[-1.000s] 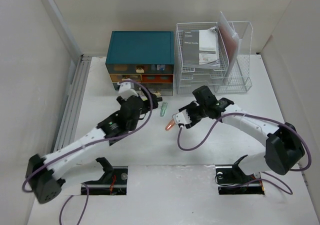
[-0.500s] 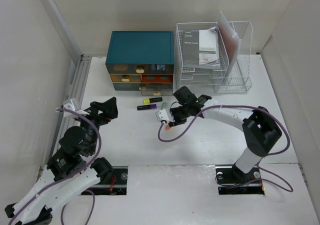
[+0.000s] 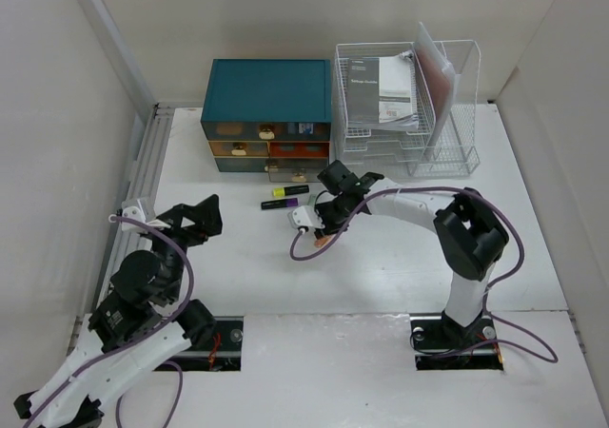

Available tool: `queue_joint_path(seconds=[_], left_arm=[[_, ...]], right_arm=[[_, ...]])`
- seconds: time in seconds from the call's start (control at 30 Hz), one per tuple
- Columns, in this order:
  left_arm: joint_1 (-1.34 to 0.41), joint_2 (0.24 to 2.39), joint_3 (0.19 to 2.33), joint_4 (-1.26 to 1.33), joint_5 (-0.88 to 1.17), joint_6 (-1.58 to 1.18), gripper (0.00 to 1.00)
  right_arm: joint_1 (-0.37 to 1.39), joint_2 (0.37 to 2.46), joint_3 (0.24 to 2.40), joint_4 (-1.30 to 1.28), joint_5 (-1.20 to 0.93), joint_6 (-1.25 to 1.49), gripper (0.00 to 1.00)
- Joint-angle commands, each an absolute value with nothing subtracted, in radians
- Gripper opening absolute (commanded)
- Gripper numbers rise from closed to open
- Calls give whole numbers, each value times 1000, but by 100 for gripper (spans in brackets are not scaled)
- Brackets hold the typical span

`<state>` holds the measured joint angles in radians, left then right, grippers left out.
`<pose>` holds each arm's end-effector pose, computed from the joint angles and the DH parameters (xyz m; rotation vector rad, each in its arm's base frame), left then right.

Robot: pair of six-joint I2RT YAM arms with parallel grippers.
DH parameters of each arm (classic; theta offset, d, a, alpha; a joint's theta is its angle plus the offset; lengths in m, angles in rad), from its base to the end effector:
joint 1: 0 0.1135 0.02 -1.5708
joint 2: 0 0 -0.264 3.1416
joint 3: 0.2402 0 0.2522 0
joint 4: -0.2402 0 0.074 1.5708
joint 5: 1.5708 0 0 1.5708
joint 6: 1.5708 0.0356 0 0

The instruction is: Organize the desk

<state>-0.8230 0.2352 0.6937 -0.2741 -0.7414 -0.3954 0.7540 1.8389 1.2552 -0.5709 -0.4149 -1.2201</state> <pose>0.0550 -0.0239 0.3556 -0.3225 1.4170 -0.4871 0.2602 0.2641 0.1857 -2.2468 1.3448 0.4081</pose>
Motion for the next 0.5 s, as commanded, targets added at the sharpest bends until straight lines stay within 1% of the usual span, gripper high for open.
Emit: queue_joint_path(seconds=[0.0,0.47], left_arm=[[-824,204,698,-242,-739,-373,88],[-824,184,698,-242,-721,-373,88]], right_arm=[[764,1858,1310,-626,-400,-1235,44],[773,1878,1319,-718,-419,-1244,48]])
